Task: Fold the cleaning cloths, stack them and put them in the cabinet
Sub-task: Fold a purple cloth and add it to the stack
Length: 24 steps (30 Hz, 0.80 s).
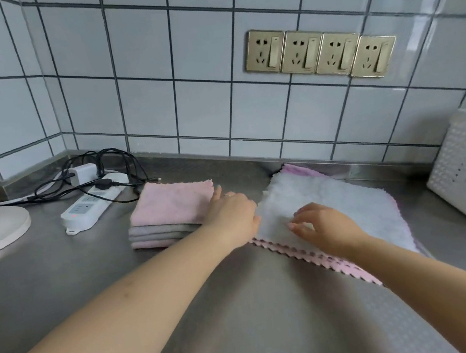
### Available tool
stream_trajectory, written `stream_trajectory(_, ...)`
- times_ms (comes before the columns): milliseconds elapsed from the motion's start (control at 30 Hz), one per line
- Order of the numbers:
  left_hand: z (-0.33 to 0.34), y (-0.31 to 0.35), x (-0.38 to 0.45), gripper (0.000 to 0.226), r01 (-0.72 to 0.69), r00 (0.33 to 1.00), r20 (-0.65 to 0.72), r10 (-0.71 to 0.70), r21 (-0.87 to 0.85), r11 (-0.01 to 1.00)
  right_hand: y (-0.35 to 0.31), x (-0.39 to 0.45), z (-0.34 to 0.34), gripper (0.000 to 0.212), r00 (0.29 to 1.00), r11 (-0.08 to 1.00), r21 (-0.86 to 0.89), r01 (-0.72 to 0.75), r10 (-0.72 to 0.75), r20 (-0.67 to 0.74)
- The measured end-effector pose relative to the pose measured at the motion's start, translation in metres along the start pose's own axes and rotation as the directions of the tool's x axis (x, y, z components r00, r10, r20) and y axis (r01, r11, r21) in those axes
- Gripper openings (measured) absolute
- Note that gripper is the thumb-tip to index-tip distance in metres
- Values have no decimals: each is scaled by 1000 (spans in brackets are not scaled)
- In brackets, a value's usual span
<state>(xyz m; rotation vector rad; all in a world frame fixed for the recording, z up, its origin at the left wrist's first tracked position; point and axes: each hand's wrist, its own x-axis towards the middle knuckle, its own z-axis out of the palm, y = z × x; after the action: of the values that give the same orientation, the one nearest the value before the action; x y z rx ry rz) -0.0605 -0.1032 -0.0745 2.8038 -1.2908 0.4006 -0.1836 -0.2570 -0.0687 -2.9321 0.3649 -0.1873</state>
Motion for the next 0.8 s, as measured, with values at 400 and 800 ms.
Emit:
stream_trajectory(400,12,53,2,46,-292,945,88,314,-202,935,61,-54,11,38,995,984,-162,77,-86,-49)
stream_trajectory(800,11,56,4,27,-290,948,96,303,-123,949,59,-48,5,24,999,998,-51,-23,22,-23)
